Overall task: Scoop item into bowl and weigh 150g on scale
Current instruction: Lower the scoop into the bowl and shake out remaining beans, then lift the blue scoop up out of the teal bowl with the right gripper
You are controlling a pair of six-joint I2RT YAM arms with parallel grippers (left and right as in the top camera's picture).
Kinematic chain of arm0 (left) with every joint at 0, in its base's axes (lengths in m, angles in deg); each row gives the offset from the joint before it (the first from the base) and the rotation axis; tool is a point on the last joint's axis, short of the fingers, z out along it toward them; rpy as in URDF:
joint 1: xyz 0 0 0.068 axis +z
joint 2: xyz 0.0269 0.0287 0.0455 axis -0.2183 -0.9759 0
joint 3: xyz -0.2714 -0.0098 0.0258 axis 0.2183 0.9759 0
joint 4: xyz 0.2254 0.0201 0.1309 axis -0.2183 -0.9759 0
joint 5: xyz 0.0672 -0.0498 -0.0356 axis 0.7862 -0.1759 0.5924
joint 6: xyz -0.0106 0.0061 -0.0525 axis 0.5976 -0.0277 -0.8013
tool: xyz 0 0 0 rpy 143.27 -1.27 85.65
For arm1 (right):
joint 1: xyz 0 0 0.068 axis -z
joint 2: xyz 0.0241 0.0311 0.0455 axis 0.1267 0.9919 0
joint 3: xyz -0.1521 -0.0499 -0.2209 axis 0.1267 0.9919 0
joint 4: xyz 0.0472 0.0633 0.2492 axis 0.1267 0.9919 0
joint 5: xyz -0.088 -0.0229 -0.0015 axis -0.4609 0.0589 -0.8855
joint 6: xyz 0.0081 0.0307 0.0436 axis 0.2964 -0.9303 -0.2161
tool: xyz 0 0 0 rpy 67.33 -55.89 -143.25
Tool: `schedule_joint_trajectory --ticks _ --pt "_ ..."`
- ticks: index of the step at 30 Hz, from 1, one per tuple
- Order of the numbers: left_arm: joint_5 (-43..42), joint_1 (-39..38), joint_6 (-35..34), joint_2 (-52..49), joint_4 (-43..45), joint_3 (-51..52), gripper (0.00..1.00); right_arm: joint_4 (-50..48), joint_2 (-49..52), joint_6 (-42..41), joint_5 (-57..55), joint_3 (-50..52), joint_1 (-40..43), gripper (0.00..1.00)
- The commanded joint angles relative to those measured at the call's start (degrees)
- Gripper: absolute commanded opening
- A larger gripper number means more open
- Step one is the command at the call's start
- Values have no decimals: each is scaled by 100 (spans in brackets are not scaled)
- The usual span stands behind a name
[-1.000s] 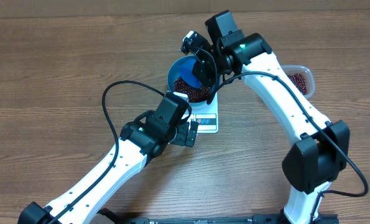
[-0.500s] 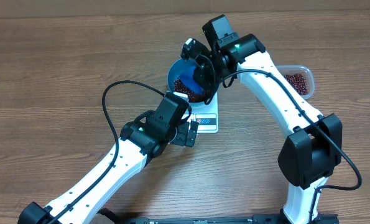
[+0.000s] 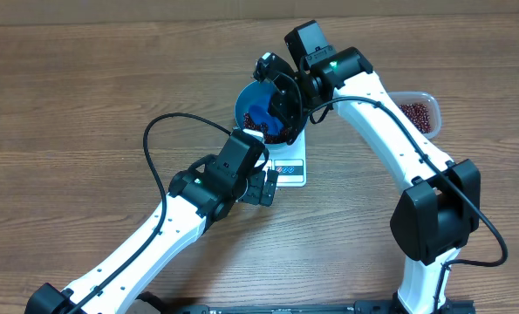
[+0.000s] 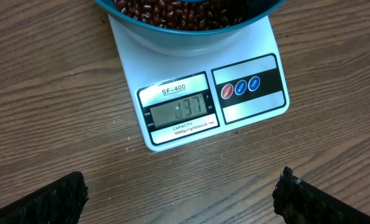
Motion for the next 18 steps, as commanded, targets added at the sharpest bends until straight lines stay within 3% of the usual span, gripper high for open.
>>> schedule_joint_trajectory --ticks 1,4,10,18 --pt "37 22 92 33 0 66 100 0 -9 -404 304 -304 155 4" --pt "37 22 92 33 0 66 100 55 -11 -654 400 -457 280 4" --pt "37 22 92 33 0 66 99 160 -11 -654 1624 -643 664 4" --pt "37 22 92 33 0 66 100 247 -11 -800 1906 -645 1027 4"
